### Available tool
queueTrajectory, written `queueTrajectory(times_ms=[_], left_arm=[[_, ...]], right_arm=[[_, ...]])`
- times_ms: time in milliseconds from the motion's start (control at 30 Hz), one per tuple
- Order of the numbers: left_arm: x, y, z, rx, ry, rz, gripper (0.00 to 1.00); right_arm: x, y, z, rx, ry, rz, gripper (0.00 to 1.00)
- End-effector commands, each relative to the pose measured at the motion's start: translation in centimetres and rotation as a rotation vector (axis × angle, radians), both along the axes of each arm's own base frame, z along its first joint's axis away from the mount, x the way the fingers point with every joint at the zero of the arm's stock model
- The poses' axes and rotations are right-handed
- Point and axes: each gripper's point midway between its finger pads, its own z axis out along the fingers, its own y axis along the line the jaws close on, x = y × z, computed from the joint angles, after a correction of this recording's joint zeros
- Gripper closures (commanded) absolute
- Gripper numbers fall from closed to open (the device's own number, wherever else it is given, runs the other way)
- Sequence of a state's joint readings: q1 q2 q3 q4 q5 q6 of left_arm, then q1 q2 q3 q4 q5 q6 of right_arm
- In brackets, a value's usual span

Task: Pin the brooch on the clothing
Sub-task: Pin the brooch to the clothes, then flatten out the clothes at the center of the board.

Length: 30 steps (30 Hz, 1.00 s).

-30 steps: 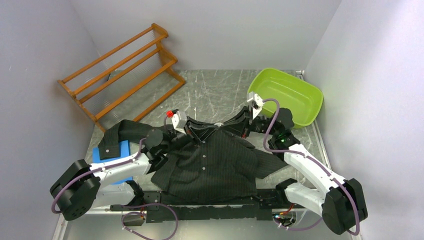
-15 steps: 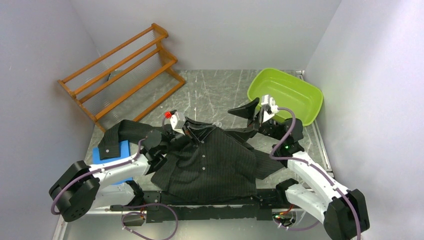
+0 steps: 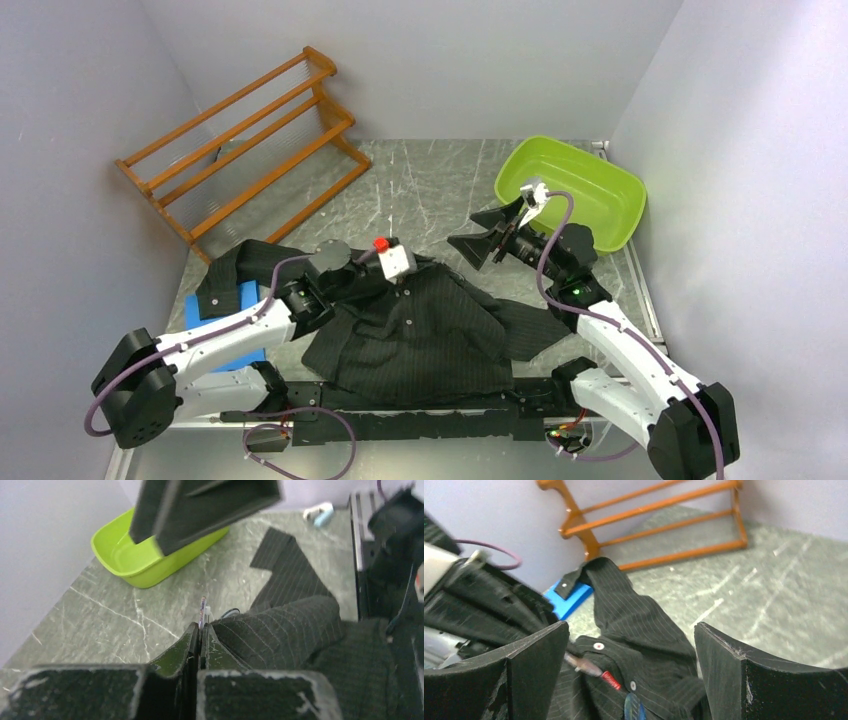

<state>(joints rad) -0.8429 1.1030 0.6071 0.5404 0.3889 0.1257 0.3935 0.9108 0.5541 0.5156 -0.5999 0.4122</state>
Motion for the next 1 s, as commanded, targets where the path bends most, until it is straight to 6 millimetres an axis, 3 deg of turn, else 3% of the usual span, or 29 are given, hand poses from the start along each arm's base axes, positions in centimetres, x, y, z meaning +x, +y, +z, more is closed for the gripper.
queueTrajectory(times_ms=[0, 133, 267, 300, 333, 400, 500, 667, 833, 967], left_arm=[[-1.3, 0.3, -4.3, 0.338, -0.234, -0.077, 0.96], [-2.6, 0.3, -3.5, 0.358, -0.35, -0.121, 0.79], [-4.4, 0.4, -1.6, 0.315, -0.454, -0.167, 0.31], [-4.6, 0.5, -1.3, 0.299, -0.464, -0.17, 0.1], [-4.8, 0.6, -0.7, 0.276, -0.475, -0.166, 0.06], [-5.0, 0.9, 0.6, 0.222, -0.469, -0.139, 0.05], [-4.1, 1.5, 3.1, 0.106, -0.322, -0.03, 0.05], [-1.2, 3.1, 4.5, -0.022, -0.043, 0.213, 0.06], [2.6, 6.4, 2.3, -0.019, 0.183, 0.509, 0.05], [5.3, 8.9, -1.5, -0.007, 0.369, 0.641, 0.06]], right_arm=[[2.0, -1.6, -2.1, -0.039, 0.133, -0.15, 0.0], [2.2, -2.3, -3.8, -0.057, 0.177, -0.197, 0.0], [2.3, -3.2, -4.6, -0.058, 0.207, -0.245, 0.0], [2.4, -3.3, -4.7, -0.057, 0.213, -0.251, 0.0], [2.4, -3.4, -5.1, -0.059, 0.221, -0.258, 0.0], [2.5, -3.5, -5.5, -0.062, 0.234, -0.264, 0.0], [2.4, -3.5, -6.7, -0.09, 0.261, -0.257, 0.0], [2.2, -4.0, -9.8, -0.124, 0.359, -0.282, 0.0], [2.1, -5.1, -13.0, -0.149, 0.474, -0.351, 0.0], [1.6, -5.4, -15.7, -0.198, 0.565, -0.366, 0.0]])
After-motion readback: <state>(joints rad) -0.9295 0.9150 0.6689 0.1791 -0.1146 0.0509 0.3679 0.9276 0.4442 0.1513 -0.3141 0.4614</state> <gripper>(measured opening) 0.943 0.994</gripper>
